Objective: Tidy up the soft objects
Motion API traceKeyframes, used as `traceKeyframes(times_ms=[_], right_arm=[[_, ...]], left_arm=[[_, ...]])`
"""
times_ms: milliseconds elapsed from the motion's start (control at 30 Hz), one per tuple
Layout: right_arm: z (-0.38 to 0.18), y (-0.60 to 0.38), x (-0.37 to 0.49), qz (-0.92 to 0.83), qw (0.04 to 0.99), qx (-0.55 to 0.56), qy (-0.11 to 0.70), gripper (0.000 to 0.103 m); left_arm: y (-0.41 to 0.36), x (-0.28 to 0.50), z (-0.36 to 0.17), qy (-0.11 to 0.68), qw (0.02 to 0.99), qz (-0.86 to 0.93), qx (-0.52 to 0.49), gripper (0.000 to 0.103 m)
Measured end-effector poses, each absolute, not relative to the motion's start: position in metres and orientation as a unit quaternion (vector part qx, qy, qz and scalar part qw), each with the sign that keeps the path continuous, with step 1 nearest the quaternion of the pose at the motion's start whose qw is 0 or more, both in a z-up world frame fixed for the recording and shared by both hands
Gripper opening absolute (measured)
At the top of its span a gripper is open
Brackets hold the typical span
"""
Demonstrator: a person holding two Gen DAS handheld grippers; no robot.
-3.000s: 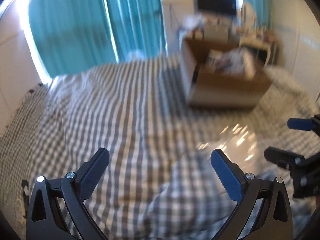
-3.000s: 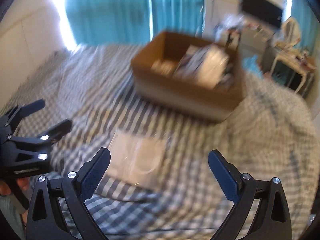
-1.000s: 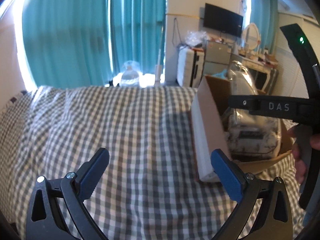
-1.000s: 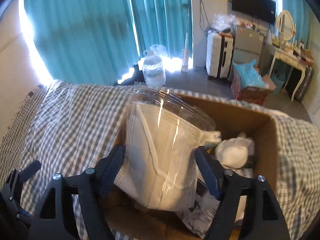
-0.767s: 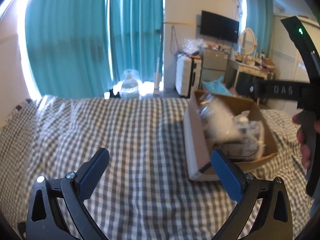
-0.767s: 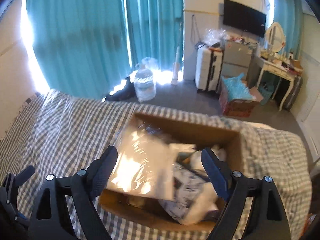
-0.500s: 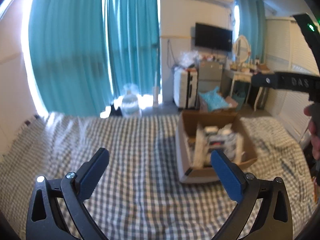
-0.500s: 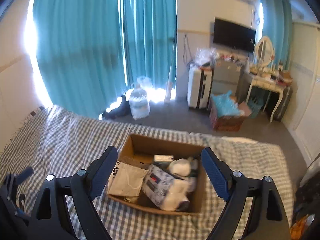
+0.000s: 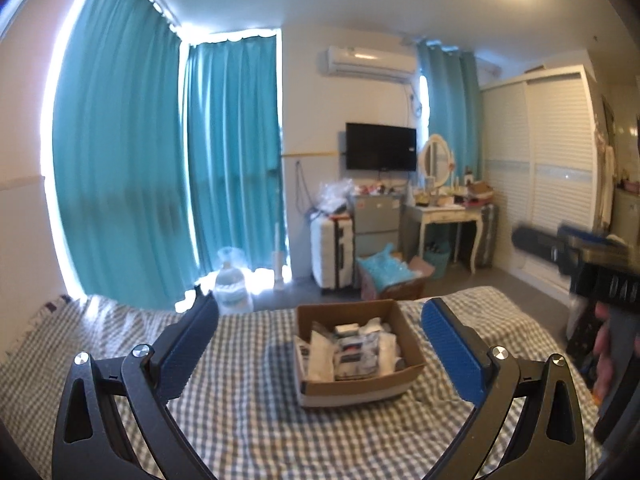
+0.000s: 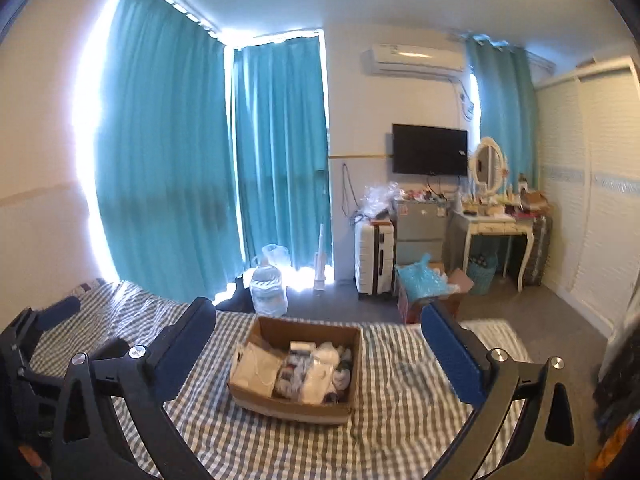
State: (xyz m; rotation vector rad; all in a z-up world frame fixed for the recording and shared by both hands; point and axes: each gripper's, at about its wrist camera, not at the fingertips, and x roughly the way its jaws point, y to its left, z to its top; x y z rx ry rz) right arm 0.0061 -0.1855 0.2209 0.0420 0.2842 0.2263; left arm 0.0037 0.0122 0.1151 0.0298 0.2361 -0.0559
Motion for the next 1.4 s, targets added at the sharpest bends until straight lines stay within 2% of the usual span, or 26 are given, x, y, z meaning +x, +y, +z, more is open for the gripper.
traceKeyframes(times_ms=[100,233,400,533,1400], right_arm=[[0.187,-0.192,0.008,0.110,0.981,0.034,0.157,0.103],[0.140,-0.184,0.027,0.110,0.978,0.015,0.179,0.103],[0.088,-0.173,0.049,0.110,0.973,0.001,0.205,0.103],[0.060,-0.172,0.062,0.100,0.967,-0.001,0.236,0.103],[0.056,-0.157,0.055,0.099,0.968,-0.014,0.228,0.103]], left_arm=[[0.012,0.004,0.101,0.112,0.993,-0.025,0.004,0.103],[0.020,0.011,0.056,0.114,0.993,-0.014,-0.025,0.103],[0.021,0.035,0.006,0.161,0.987,0.012,-0.002,0.103],[0.025,0.039,-0.007,0.175,0.985,0.014,-0.003,0.103],[0.024,0.034,-0.008,0.172,0.985,0.008,0.003,0.103]])
